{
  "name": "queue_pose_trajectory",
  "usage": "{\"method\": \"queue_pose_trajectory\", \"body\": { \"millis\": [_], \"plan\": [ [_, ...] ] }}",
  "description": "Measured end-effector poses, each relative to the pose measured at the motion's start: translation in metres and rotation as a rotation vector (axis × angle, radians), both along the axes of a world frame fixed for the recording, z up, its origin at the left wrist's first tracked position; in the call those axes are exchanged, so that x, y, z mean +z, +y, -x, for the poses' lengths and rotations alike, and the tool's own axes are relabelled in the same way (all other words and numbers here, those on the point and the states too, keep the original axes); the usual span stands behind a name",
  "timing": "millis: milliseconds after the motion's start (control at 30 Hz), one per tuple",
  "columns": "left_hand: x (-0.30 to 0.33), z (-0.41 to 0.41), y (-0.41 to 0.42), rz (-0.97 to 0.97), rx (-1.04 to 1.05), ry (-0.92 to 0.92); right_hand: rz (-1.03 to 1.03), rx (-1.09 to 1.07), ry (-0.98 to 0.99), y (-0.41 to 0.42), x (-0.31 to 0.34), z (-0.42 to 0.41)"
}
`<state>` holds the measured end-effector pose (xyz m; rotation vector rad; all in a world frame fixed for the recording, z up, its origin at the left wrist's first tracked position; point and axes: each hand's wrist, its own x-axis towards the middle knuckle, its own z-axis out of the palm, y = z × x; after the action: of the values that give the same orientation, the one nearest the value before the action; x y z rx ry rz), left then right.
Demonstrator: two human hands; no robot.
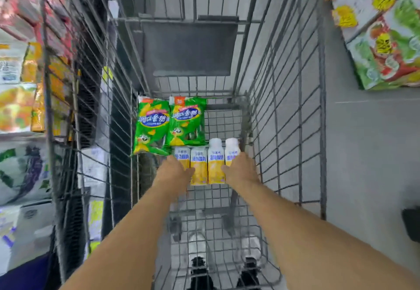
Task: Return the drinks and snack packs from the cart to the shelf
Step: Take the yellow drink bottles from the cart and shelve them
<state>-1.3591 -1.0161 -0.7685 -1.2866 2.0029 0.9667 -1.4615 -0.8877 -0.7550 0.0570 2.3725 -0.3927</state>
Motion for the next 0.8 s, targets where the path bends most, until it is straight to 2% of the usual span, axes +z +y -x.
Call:
{"method": "queue_pose_trajectory", "body": {
  "millis": [100,300,433,533,633,700,800],
  "plan": [
    [-0.012,0.009,0.001,-0.008,0.213,0.081,0.000,-0.050,-0.028,-0.001,-0.020,0.001],
    [-0.028,0.010,0.009,0.009,0.444,0.096,0.012,-0.162,0.007,0.001,-0.038,0.003],
    [-0.035,0.003,0.006,0.016,0.456,0.029,-0.111,-0.046,0.021,0.005,-0.036,0.001],
    [-0.040,0.002,0.001,0.010,0.349,-0.072,-0.104,0.006,0.002,0.009,-0.038,0.002],
    [-0.042,-0.002,0.000,-0.079,0.383,-0.074,-0.047,-0.079,-0.073,0.009,-0.040,0.000],
    [-0.041,-0.008,0.002,-0.151,0.473,-0.039,-0.012,-0.103,-0.084,0.012,-0.040,-0.004],
    [-0.033,-0.018,0.006,-0.200,0.498,-0.047,0.053,-0.162,-0.083,0.016,-0.033,-0.005]
  ]
}}
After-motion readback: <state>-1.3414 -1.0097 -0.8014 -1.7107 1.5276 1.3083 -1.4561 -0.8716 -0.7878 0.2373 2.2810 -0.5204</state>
